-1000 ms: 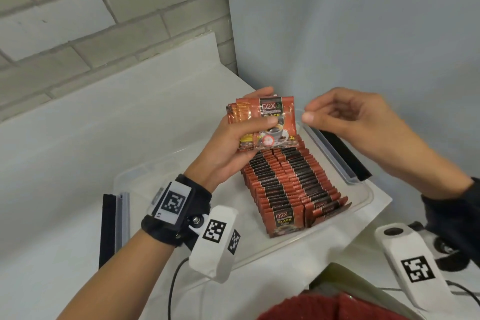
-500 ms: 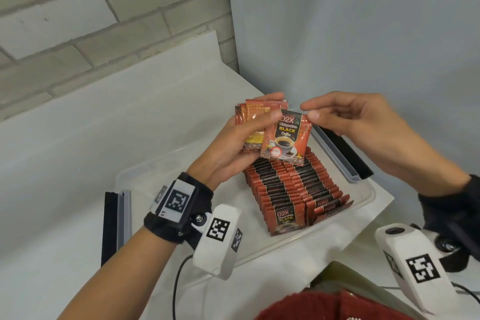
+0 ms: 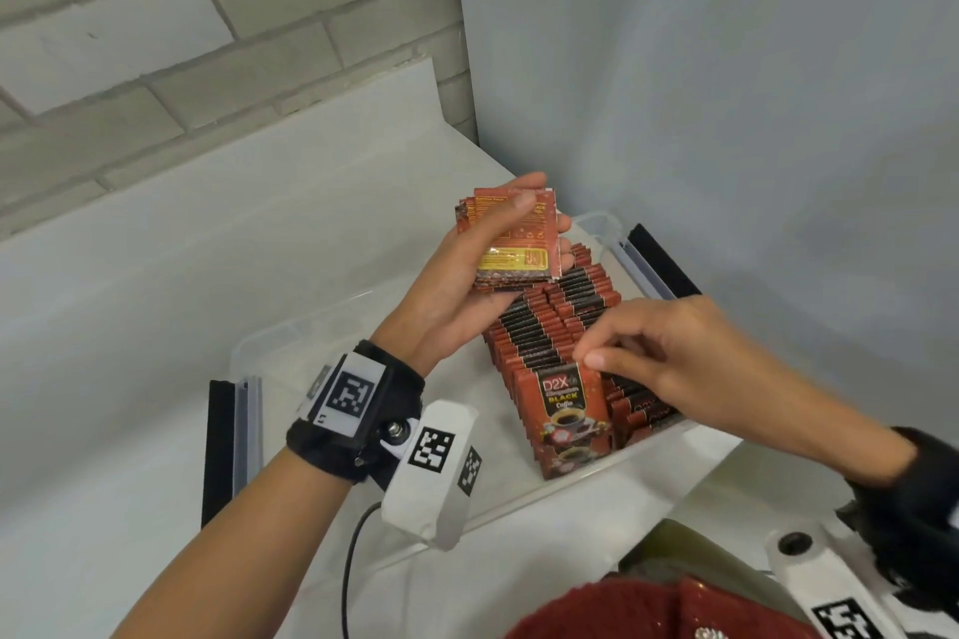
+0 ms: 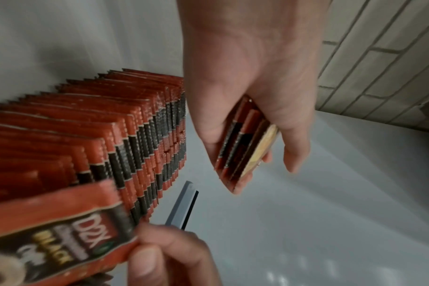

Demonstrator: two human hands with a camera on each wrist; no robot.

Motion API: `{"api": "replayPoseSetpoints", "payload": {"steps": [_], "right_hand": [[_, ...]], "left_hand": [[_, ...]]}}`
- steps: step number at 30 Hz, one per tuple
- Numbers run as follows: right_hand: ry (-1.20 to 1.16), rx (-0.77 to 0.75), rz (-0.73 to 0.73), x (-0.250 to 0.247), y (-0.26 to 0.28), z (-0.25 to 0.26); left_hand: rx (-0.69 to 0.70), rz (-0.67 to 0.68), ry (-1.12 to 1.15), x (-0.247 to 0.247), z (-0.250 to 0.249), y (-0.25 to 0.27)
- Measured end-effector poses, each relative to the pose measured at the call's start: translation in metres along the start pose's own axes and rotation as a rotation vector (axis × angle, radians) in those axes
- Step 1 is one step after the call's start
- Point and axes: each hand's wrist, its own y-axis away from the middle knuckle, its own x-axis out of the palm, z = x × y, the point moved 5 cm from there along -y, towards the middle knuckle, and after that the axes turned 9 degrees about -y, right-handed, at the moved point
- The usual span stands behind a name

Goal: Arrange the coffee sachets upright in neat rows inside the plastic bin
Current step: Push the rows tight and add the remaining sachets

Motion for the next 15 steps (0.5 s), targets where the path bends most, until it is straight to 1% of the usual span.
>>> {"api": "replayPoseSetpoints", "payload": {"steps": [2,9,15], "right_hand": [[0.056,-0.025,0.064,0.003,0.000,-0.002],[0.139,-0.026,0.260,0.012,0.003,-0.005],[0.156,-0.028,0.331,0.017,0.004,-0.006]], "left_hand": [[-0.004,-0.011,0.004,0.000,0.000,0.000],[-0.009,-0.030,0.035,0.001,0.000,0.000],[-0.012,-0.027,0.025,0.000,0.001,0.000]]}}
